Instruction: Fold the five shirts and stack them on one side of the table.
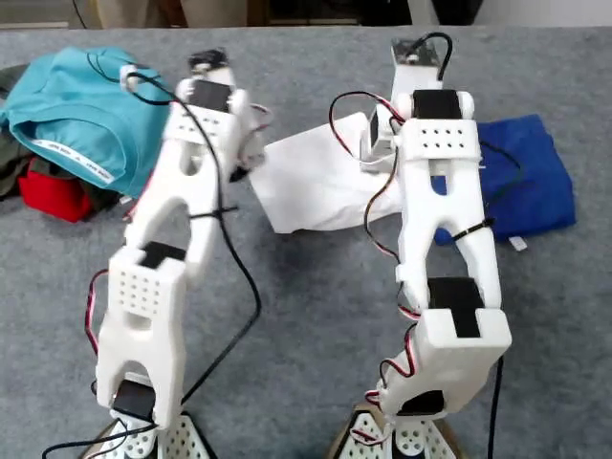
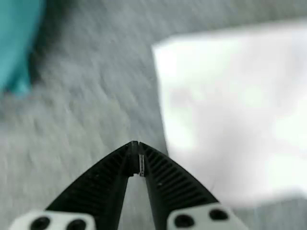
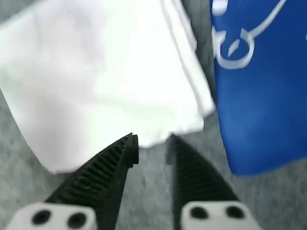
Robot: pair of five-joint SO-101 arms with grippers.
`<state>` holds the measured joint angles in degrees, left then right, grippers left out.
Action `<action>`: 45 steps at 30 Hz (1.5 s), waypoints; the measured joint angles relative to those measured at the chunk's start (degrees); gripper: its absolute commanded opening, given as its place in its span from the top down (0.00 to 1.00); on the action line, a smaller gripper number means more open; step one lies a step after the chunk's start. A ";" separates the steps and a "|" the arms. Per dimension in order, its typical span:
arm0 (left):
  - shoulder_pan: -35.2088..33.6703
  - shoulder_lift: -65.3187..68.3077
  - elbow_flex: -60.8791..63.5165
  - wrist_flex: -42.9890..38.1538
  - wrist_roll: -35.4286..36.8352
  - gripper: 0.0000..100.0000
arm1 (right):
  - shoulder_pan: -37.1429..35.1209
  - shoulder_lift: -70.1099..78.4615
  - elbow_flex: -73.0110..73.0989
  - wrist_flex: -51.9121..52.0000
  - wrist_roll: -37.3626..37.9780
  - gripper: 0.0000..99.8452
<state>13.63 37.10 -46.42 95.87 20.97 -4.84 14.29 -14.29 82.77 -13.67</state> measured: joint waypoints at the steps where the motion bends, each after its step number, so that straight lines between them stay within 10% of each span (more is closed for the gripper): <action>1: 1.41 -1.41 0.00 1.32 0.53 0.98 | -0.18 0.88 0.00 -1.14 -0.35 0.97; 20: 11.87 -4.84 36.75 -23.82 6.86 0.98 | 3.78 24.79 -5.71 -4.13 -2.11 1.00; 33: 1.05 -14.68 33.23 -15.74 3.43 0.98 | 4.31 25.76 -23.47 10.37 -2.11 1.00; 45: 11.60 -22.51 39.21 -25.49 7.65 0.98 | 2.73 30.77 -24.18 3.69 -1.23 1.00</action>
<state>25.23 14.59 -7.21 70.37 28.62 -2.11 45.05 -38.46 86.46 -14.90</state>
